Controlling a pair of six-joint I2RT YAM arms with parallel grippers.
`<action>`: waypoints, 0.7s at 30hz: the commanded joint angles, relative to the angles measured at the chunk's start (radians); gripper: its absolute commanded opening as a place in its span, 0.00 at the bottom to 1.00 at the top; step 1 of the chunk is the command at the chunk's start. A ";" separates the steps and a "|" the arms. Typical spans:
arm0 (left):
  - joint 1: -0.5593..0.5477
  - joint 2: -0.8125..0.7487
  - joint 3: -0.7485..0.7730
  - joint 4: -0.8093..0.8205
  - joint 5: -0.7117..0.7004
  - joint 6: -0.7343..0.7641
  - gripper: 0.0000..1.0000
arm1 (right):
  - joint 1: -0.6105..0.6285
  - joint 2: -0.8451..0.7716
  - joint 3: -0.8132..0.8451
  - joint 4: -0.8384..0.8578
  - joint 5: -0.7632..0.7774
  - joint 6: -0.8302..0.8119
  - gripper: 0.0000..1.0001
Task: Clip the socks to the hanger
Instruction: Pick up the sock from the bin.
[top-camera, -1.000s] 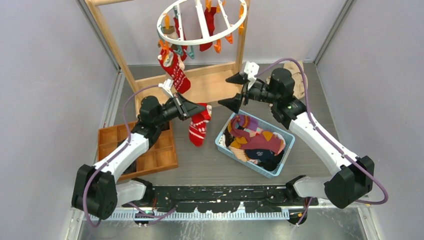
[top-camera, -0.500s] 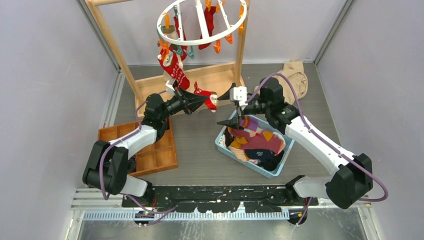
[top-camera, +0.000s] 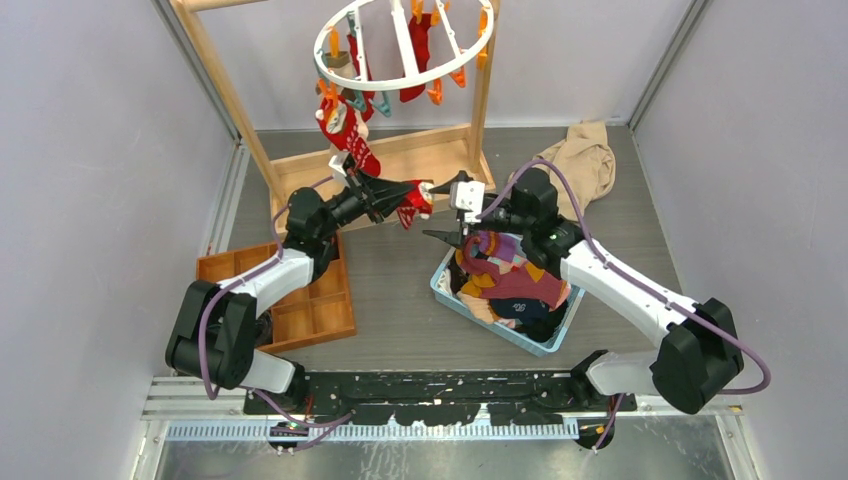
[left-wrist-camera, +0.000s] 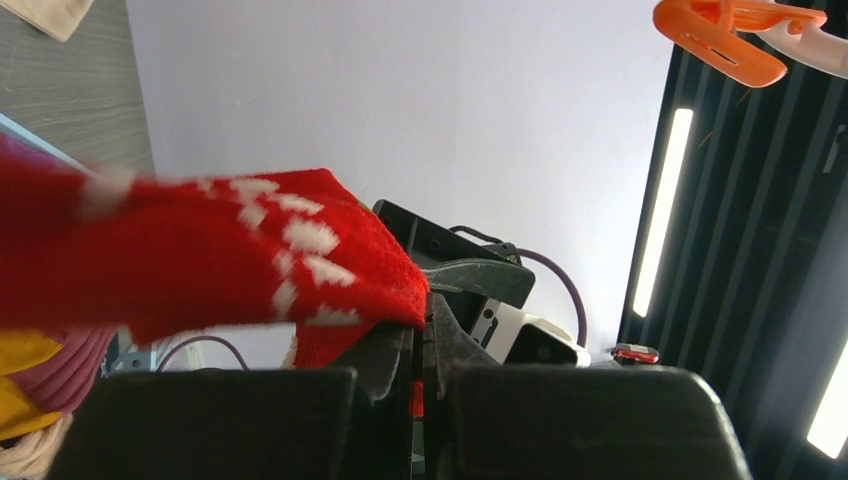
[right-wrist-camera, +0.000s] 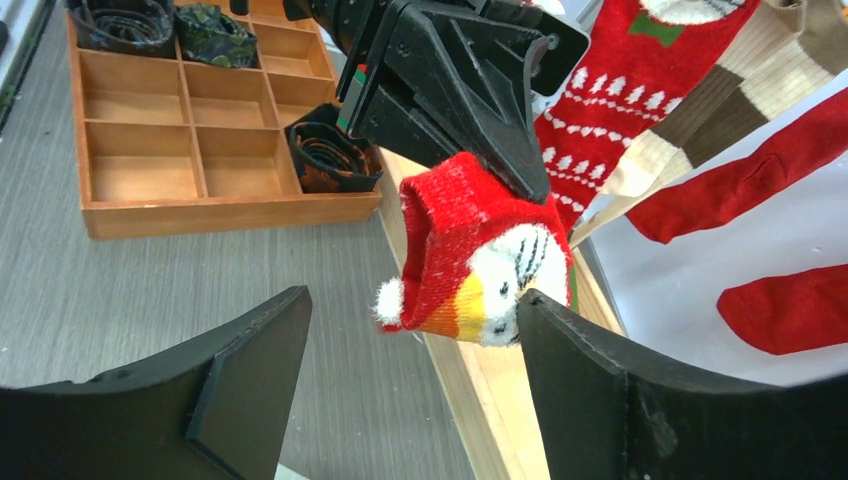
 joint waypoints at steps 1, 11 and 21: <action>0.003 0.000 0.040 0.081 -0.013 -0.023 0.00 | 0.027 0.011 -0.008 0.139 0.069 0.005 0.79; -0.003 0.006 0.024 0.117 -0.026 -0.038 0.00 | 0.079 0.057 0.000 0.259 0.189 0.029 0.48; 0.000 0.012 -0.013 0.157 -0.052 -0.044 0.01 | 0.081 0.016 0.023 0.197 0.222 0.040 0.03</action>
